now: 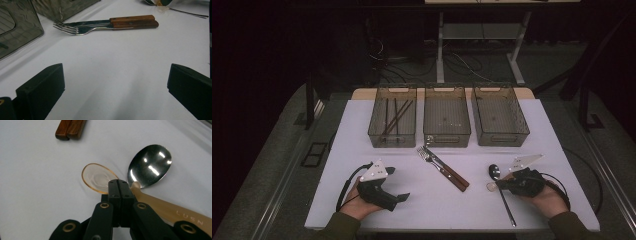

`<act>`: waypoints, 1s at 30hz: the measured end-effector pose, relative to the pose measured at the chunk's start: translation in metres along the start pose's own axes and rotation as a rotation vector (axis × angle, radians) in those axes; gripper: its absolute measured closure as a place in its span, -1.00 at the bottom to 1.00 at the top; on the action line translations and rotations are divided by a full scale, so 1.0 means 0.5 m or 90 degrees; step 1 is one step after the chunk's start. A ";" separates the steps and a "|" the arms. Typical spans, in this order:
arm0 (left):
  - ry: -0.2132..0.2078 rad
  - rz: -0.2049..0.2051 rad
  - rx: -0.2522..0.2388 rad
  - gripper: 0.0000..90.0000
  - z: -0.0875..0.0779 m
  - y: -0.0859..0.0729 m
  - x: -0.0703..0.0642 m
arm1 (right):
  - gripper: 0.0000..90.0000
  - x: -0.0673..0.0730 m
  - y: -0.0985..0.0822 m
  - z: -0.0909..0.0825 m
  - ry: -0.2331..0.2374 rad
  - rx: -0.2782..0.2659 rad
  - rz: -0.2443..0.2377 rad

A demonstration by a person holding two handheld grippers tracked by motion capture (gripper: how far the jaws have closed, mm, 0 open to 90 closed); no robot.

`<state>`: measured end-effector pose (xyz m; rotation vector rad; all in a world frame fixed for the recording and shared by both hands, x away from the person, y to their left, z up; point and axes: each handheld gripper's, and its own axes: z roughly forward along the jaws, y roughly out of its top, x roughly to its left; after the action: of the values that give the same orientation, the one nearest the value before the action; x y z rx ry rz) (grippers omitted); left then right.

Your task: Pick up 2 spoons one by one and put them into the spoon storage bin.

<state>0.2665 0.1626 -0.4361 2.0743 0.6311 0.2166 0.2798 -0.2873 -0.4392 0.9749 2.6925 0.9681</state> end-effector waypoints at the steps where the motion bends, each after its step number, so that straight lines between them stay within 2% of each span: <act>1: 0.000 0.001 0.000 -1.00 0.000 0.000 0.000 | 0.99 0.001 0.002 0.001 -0.001 -0.001 0.003; 11: 0.000 0.002 0.002 -1.00 0.000 0.000 0.000 | 0.99 -0.003 0.019 0.016 -0.027 -0.010 0.016; 17: 0.000 0.003 0.003 -0.99 0.001 0.000 0.000 | 0.99 -0.010 0.027 0.024 -0.035 -0.020 0.029; 22: 0.000 0.003 0.005 -0.99 0.001 0.000 0.000 | 0.99 -0.011 0.028 0.019 -0.030 -0.028 0.032; 26: 0.000 0.002 0.005 -0.99 0.001 0.000 0.000 | 0.81 -0.021 0.031 -0.005 -0.024 -0.061 0.033; 28: -0.001 0.002 0.006 -0.99 0.002 0.000 0.000 | 0.63 -0.030 0.032 -0.014 -0.024 -0.055 0.023; 30: -0.001 0.001 0.005 -0.99 0.002 0.000 0.000 | 0.55 -0.040 0.030 -0.017 -0.031 -0.050 0.015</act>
<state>0.2669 0.1618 -0.4369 2.0828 0.6306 0.2140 0.3008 -0.2952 -0.4252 1.0035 2.5885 1.0325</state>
